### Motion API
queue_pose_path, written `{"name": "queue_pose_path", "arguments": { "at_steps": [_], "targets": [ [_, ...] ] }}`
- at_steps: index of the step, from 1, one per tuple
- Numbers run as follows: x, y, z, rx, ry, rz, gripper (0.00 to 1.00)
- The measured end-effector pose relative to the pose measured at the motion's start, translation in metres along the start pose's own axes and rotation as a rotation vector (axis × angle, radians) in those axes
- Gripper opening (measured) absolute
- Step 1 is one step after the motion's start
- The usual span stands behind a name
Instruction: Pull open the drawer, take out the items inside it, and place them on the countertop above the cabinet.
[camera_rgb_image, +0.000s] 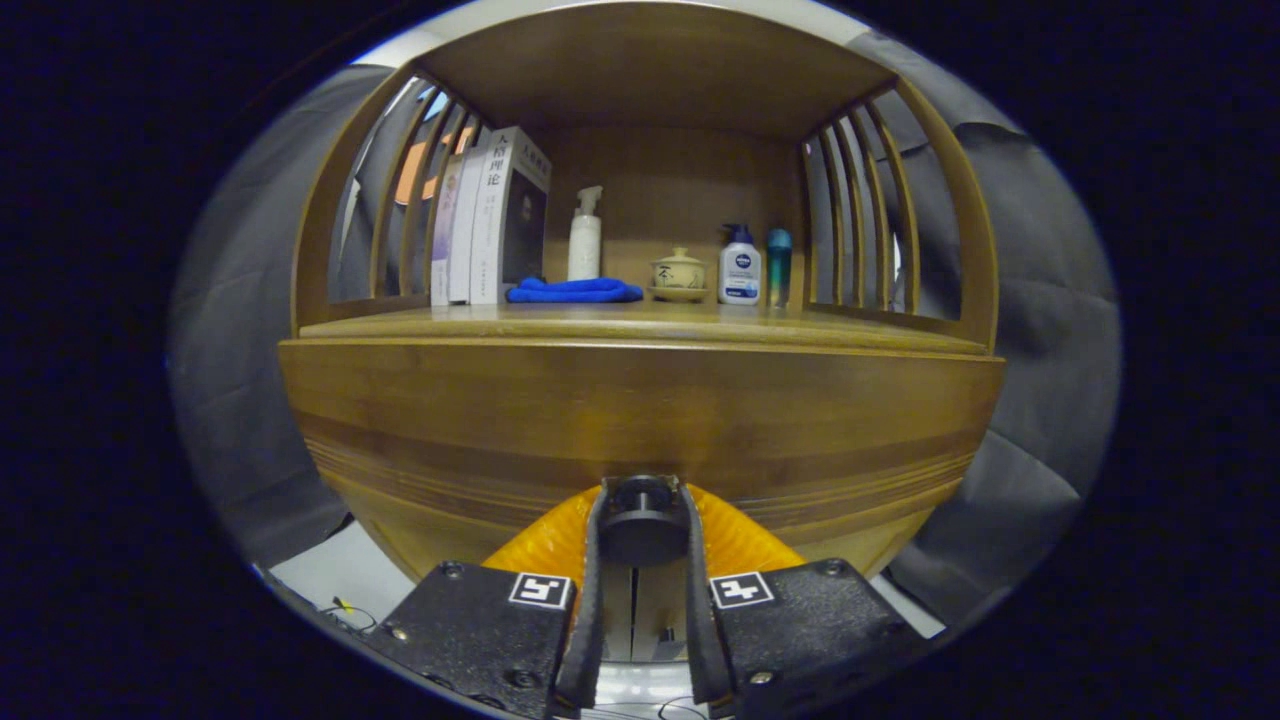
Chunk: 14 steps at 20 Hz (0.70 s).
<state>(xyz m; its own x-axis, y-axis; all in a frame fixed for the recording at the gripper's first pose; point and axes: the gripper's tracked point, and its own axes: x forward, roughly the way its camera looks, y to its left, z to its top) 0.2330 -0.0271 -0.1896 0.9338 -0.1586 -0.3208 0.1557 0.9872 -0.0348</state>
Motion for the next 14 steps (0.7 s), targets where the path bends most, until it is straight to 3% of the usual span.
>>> {"name": "queue_pose_path", "arguments": {
  "at_steps": [14],
  "targets": [
    [-0.107,-0.004,-0.036,-0.011,-0.008,0.060,0.37]
  ]
}}
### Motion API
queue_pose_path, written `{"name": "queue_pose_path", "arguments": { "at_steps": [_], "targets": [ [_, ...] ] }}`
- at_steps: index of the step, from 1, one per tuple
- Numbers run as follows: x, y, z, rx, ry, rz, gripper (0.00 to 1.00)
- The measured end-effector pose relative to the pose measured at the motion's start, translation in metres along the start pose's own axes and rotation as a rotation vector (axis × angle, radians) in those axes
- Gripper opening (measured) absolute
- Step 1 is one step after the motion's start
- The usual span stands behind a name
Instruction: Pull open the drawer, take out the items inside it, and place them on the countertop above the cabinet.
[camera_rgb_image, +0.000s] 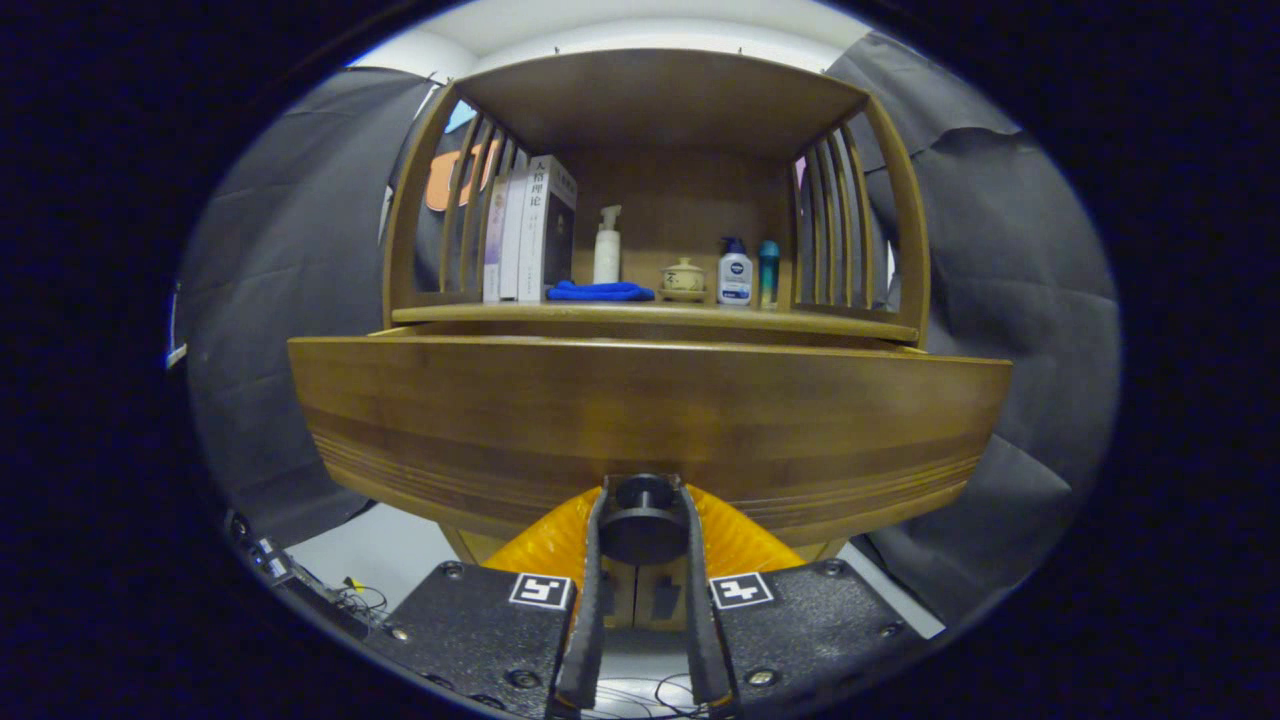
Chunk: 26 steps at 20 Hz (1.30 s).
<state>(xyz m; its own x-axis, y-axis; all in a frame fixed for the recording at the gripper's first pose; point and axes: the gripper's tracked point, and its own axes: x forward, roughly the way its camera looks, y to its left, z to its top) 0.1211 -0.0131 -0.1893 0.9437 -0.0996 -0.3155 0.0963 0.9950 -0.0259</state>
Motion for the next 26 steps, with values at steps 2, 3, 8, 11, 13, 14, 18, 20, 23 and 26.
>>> {"name": "queue_pose_path", "arguments": {
  "at_steps": [2,3,8,11,13,14,18,20,23,26],
  "targets": [
    [-0.009,0.004,-0.002,-0.021,-0.005,0.013,0.37],
    [-0.014,0.004,-0.005,-0.024,0.000,0.011,0.37],
    [-0.027,0.006,-0.010,-0.017,-0.004,0.025,0.37],
    [-0.035,0.006,-0.013,-0.001,0.004,0.036,0.37],
    [-0.039,0.007,-0.015,-0.021,0.006,0.046,0.37],
    [-0.040,0.006,-0.017,-0.025,0.008,0.051,0.37],
    [-0.043,0.006,-0.018,-0.035,0.060,0.072,0.38],
    [-0.052,0.006,-0.008,-0.032,0.043,0.077,0.45],
    [-0.070,0.014,0.016,-0.060,0.017,0.123,0.60],
    [-0.084,0.026,0.056,-0.060,-0.020,0.183,0.78]
  ]
}}
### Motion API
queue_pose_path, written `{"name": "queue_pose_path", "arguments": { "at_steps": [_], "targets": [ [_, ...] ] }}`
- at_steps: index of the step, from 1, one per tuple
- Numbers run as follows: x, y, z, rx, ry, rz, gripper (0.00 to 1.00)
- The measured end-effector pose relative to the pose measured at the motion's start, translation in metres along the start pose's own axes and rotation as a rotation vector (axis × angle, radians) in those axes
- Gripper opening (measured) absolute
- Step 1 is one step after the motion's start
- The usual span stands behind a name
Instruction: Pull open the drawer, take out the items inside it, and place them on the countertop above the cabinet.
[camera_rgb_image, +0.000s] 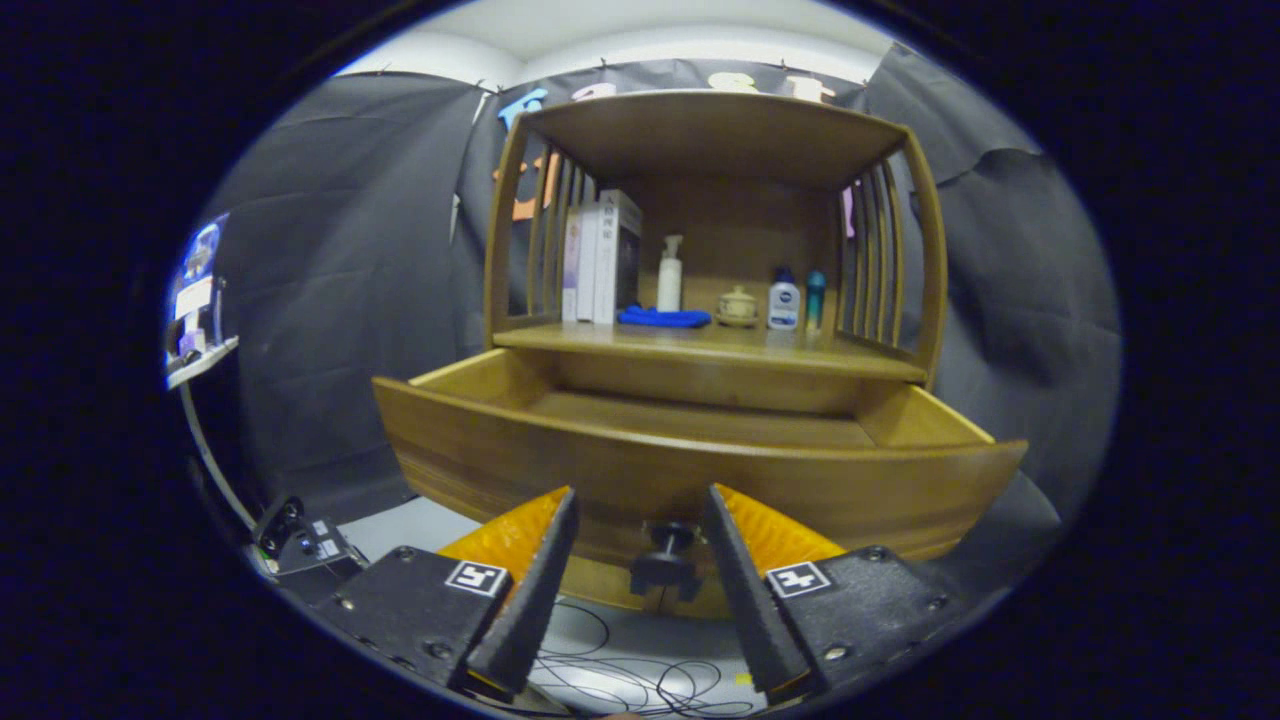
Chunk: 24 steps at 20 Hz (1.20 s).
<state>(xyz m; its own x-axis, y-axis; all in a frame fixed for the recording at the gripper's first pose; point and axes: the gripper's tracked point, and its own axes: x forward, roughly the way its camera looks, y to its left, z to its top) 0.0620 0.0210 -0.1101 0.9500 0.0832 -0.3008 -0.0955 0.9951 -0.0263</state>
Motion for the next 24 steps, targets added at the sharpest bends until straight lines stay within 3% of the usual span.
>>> {"name": "queue_pose_path", "arguments": {
  "at_steps": [4,7,11,15,24],
  "targets": [
    [0.005,0.009,0.041,-0.007,-0.021,0.056,0.90],
    [0.026,-0.004,0.050,-0.024,0.092,0.030,1.00],
    [0.061,-0.011,0.052,-0.005,0.238,0.053,1.00],
    [0.092,-0.014,0.034,0.097,0.457,0.091,1.00],
    [0.129,-0.043,-0.021,0.122,0.845,-0.038,0.97]
  ]
}}
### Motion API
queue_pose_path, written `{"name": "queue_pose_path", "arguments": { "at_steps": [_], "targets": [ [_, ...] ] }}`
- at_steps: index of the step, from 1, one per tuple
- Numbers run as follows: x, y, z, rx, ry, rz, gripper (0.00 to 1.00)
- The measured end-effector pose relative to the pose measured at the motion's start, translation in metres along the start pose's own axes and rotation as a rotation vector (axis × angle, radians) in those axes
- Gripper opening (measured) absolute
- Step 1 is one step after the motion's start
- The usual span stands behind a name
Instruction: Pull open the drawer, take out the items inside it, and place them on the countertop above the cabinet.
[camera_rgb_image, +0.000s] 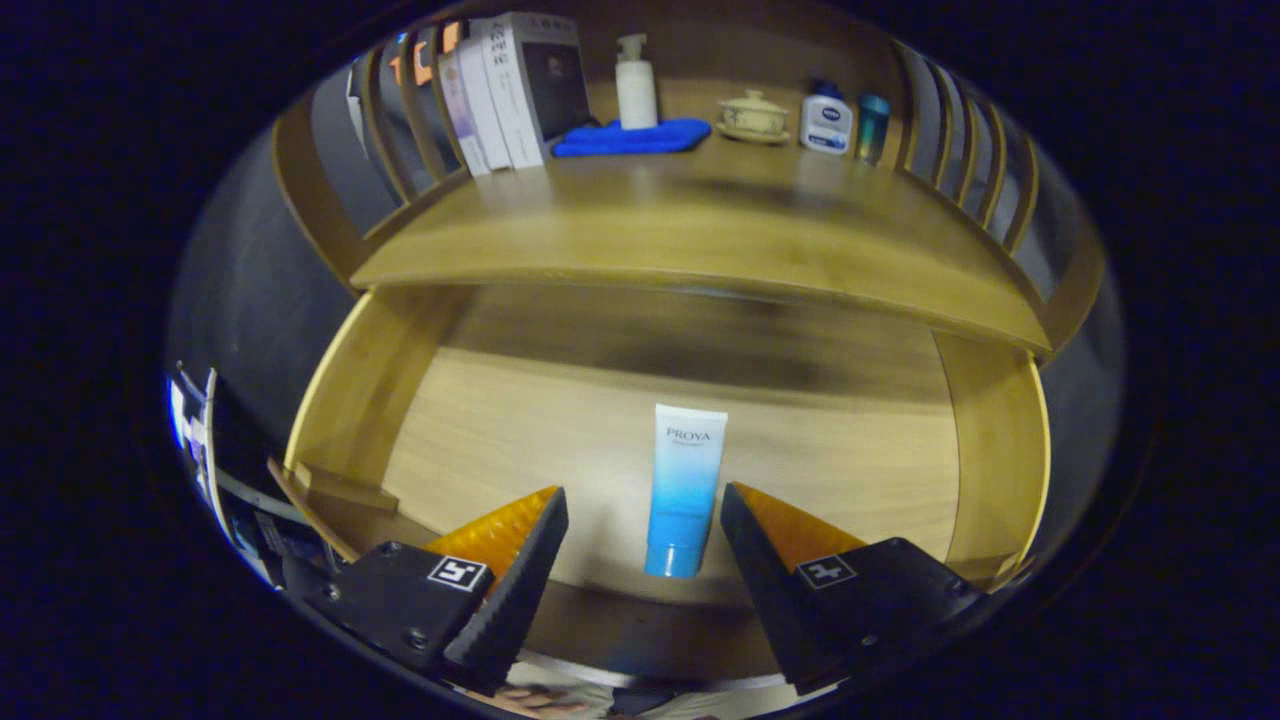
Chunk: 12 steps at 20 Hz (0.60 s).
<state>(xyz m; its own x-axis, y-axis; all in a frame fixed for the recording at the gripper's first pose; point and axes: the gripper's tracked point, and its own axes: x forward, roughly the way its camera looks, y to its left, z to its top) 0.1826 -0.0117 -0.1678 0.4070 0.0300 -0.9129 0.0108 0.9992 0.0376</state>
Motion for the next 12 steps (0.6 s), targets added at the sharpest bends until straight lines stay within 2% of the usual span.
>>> {"name": "queue_pose_path", "arguments": {
  "at_steps": [5,7,9,12],
  "targets": [
    [0.024,-0.010,-0.009,0.025,0.127,-0.046,0.97],
    [0.028,-0.012,-0.006,0.038,0.143,-0.051,0.93],
    [0.032,-0.012,-0.005,0.043,0.159,-0.062,0.87],
    [0.038,-0.014,-0.012,0.058,0.210,-0.070,0.66]
  ]
}}
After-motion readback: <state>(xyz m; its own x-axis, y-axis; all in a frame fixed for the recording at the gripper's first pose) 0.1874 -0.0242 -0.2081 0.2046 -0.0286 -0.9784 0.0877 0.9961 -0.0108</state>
